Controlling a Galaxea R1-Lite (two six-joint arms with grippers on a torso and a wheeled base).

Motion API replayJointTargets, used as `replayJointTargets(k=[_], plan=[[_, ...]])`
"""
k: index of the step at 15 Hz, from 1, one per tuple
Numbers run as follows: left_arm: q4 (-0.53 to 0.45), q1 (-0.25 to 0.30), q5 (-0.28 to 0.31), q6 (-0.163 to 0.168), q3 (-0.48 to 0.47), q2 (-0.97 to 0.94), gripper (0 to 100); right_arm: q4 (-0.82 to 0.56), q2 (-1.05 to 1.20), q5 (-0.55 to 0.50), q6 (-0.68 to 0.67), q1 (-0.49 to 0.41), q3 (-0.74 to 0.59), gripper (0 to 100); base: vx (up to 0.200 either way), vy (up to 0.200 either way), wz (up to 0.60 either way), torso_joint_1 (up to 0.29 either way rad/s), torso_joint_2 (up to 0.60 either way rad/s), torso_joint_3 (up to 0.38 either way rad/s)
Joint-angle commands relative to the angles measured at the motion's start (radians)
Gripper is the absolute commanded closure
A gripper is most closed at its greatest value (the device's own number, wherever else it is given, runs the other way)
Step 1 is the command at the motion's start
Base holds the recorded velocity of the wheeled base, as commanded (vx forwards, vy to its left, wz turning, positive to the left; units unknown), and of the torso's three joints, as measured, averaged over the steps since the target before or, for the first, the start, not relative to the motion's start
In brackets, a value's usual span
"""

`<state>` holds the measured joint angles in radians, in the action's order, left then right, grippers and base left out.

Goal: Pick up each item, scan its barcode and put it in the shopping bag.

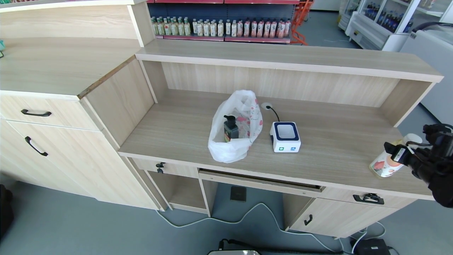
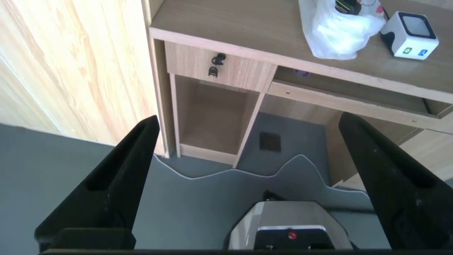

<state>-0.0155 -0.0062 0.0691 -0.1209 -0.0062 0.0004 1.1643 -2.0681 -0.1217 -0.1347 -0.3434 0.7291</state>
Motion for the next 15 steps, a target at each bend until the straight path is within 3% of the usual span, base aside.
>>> replayJointTargets(k=[1,5,15], plan=[[0.0,0.0,0.0,0.0,0.0,0.0,0,0.018,-0.044,-0.032,-0.023,0.04,-0.008,0,0.0,0.0,0.0,0.0,0.0,0.0],[0.0,0.0,0.0,0.0,0.0,0.0,0,0.069,-0.101,-0.111,-0.029,0.066,-0.005,0,0.0,0.0,0.0,0.0,0.0,0.0],[0.0,0.0,0.001,0.0,0.0,0.0,0,0.074,-0.201,-0.111,-0.022,0.061,0.113,0,0.0,0.0,0.0,0.0,0.0,0.0]])
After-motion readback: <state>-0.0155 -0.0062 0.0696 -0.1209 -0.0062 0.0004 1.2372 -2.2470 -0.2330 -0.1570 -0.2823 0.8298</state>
